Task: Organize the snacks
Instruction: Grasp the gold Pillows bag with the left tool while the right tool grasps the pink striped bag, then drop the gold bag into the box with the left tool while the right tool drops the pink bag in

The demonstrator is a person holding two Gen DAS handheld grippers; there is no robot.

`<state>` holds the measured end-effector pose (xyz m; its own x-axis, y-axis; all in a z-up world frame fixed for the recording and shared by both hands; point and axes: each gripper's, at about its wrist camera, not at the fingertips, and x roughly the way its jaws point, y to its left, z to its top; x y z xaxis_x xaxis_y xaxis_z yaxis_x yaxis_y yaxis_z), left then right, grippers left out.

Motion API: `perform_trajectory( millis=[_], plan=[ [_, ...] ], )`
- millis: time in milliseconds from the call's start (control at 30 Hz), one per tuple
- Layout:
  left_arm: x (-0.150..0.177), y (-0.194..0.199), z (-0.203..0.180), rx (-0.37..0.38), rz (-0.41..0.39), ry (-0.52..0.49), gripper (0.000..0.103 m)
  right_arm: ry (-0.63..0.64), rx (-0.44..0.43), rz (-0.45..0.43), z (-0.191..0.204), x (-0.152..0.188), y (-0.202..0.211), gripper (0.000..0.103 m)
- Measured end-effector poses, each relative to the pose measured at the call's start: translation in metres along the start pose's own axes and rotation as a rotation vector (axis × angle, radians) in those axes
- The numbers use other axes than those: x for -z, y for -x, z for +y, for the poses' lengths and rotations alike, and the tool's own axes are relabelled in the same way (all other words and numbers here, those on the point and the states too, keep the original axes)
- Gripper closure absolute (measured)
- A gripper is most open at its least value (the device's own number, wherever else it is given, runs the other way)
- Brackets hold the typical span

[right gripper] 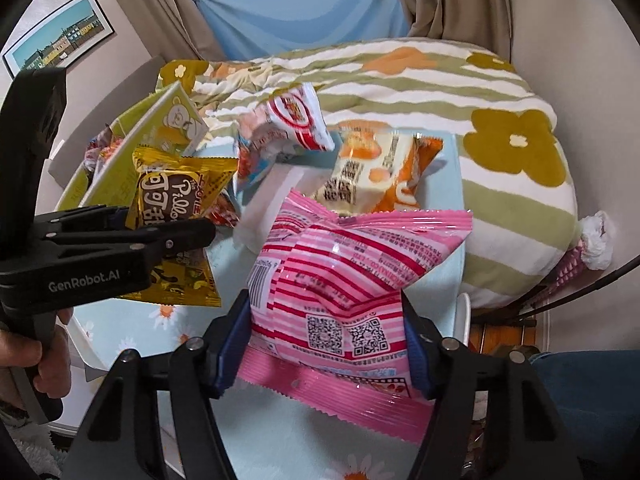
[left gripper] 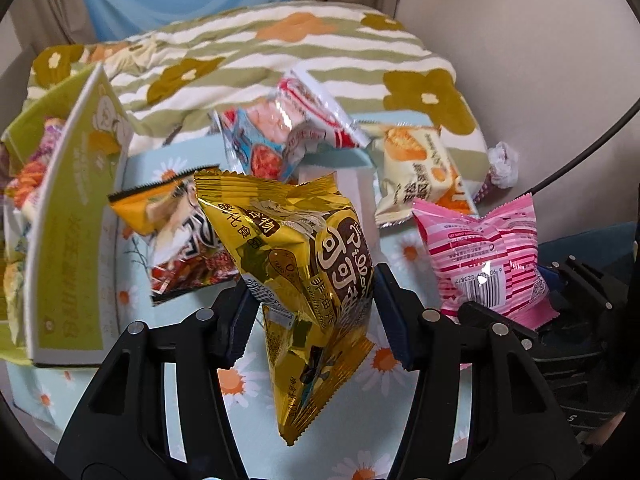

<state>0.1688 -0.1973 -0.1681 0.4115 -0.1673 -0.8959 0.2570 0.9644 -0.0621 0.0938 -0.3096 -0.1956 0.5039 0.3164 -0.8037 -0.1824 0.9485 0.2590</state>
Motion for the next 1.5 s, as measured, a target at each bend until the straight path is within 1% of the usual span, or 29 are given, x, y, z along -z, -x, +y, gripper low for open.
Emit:
perform_trajectory(
  millis=[200, 433, 533, 633, 800, 933, 1100, 1233, 1333, 1400, 1433, 1467, 1500],
  plan=[
    [-0.009, 0.035, 0.007, -0.001, -0.084, -0.004, 0.049, 0.025, 0.021, -0.058, 0.017, -0.015, 0.028, 0.041],
    [-0.018, 0.080, 0.033, -0.006, -0.175, 0.014, 0.049, 0.072, 0.018, -0.132, 0.054, -0.040, 0.054, 0.041],
    [-0.020, 0.100, 0.055, -0.013, -0.210, 0.033, 0.049, 0.096, 0.007, -0.157, 0.076, -0.055, 0.060, 0.041],
    [-0.023, 0.119, 0.081, -0.039, -0.244, 0.049, 0.049, 0.110, -0.019, -0.179, 0.101, -0.068, 0.061, 0.041],
    [-0.023, 0.145, 0.139, -0.089, -0.282, 0.084, 0.049, 0.146, -0.057, -0.198, 0.151, -0.091, 0.051, 0.041],
    [-0.020, 0.155, 0.193, -0.132, -0.286, 0.122, 0.049, 0.175, -0.096, -0.198, 0.197, -0.110, 0.033, 0.041],
    [-0.014, 0.153, 0.253, -0.172, -0.256, 0.161, 0.049, 0.199, -0.138, -0.176, 0.251, -0.125, 0.006, 0.041],
    [-0.003, 0.141, 0.300, -0.190, -0.212, 0.168, 0.049, 0.201, -0.150, -0.151, 0.288, -0.132, -0.020, 0.041],
    [0.006, 0.126, 0.325, -0.198, -0.170, 0.155, 0.049, 0.188, -0.144, -0.129, 0.305, -0.130, -0.037, 0.041],
    [0.012, 0.117, 0.336, -0.178, -0.148, 0.156, 0.048, 0.174, -0.136, -0.114, 0.312, -0.129, -0.046, 0.041],
    [0.014, 0.112, 0.343, -0.171, -0.138, 0.160, 0.044, 0.164, -0.130, -0.104, 0.316, -0.128, -0.051, 0.041],
    [0.016, 0.107, 0.348, -0.161, -0.125, 0.157, 0.036, 0.160, -0.126, -0.098, 0.318, -0.128, -0.054, 0.041],
    [0.017, 0.104, 0.350, -0.156, -0.116, 0.155, 0.008, 0.155, -0.121, -0.092, 0.320, -0.127, -0.058, 0.040]
  ],
)
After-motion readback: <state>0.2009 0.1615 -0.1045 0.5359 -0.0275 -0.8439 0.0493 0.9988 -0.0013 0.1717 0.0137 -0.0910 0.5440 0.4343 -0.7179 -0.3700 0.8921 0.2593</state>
